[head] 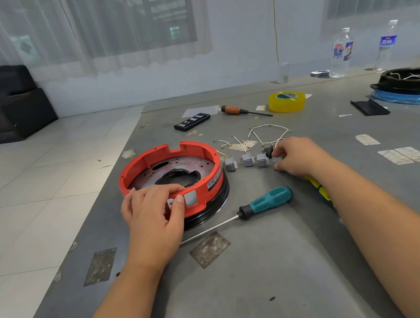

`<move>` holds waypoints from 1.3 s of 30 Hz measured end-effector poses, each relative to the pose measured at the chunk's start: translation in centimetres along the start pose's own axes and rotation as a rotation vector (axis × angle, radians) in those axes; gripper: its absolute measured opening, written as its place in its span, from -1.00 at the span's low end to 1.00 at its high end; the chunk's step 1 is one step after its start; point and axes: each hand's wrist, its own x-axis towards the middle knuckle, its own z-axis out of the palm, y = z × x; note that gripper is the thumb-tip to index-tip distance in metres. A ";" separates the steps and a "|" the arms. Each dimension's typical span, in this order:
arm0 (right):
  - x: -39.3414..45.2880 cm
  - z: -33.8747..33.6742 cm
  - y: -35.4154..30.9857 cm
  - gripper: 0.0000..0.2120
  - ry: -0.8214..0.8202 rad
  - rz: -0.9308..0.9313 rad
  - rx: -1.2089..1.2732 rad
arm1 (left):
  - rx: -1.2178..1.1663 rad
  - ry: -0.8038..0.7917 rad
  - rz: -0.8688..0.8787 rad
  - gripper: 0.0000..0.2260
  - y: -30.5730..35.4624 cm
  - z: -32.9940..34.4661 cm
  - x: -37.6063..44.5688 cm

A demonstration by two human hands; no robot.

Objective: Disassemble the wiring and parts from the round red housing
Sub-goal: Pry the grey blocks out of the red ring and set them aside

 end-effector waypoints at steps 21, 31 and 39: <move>-1.5 0.6 -1.8 -0.65 0.195 -0.027 -0.266 | 0.027 -0.095 0.033 -0.68 0.2 -0.4 -0.3; -6.9 2.9 -6.9 -0.67 0.048 -0.350 0.265 | 0.134 -0.172 0.075 -0.55 -0.2 -0.8 -0.3; -7.2 2.9 -6.8 -0.57 -0.032 -0.464 0.052 | 0.064 -0.074 0.100 -0.53 -0.1 -0.9 -0.3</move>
